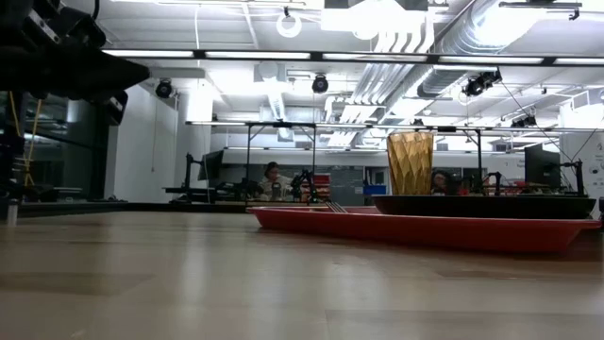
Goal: Pick and place plate/cup/fork/spoon on tray
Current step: Return to Home Position
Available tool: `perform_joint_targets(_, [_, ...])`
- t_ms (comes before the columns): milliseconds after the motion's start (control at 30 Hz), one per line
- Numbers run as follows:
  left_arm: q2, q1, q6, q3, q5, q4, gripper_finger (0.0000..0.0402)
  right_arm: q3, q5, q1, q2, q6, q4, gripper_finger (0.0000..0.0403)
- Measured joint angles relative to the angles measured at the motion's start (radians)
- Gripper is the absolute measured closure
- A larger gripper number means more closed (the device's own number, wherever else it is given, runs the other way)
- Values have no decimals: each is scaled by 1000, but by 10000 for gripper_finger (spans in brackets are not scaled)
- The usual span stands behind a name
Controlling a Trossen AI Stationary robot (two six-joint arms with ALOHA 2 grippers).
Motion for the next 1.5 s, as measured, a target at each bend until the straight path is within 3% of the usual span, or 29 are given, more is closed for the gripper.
perform_joint_targets(100, [5,-1,42,0,40,-1,401,0,1,0,0,-17,0,219])
perform_joint_targets(233, [5,0,109,0,12,-1,401,0,1,0,0,-23,0,219])
perform_joint_targets(567, [5,1,90,0,-8,1,401,0,-2,9,-25,35,-71,225])
perform_joint_targets(667, [5,1,90,0,-8,1,401,0,18,37,-51,65,-164,262])
perform_joint_targets(767, [5,1,90,0,-8,1,401,-28,52,92,-97,109,-226,330])
perform_joint_targets(867, [5,1,90,0,-8,2,401,-130,93,163,-186,173,-214,390])
perform_joint_targets(1000, [5,1,90,0,-8,2,400,-335,158,259,-341,228,-56,384])
perform_joint_targets(1100, [5,1,90,0,-8,2,399,-501,114,270,-456,191,155,399])
perform_joint_targets(1233, [5,1,90,0,-8,2,398,-675,11,206,-586,116,352,401])
perform_joint_targets(1500, [5,1,90,0,-8,2,398,-848,-129,15,-811,-55,433,403])
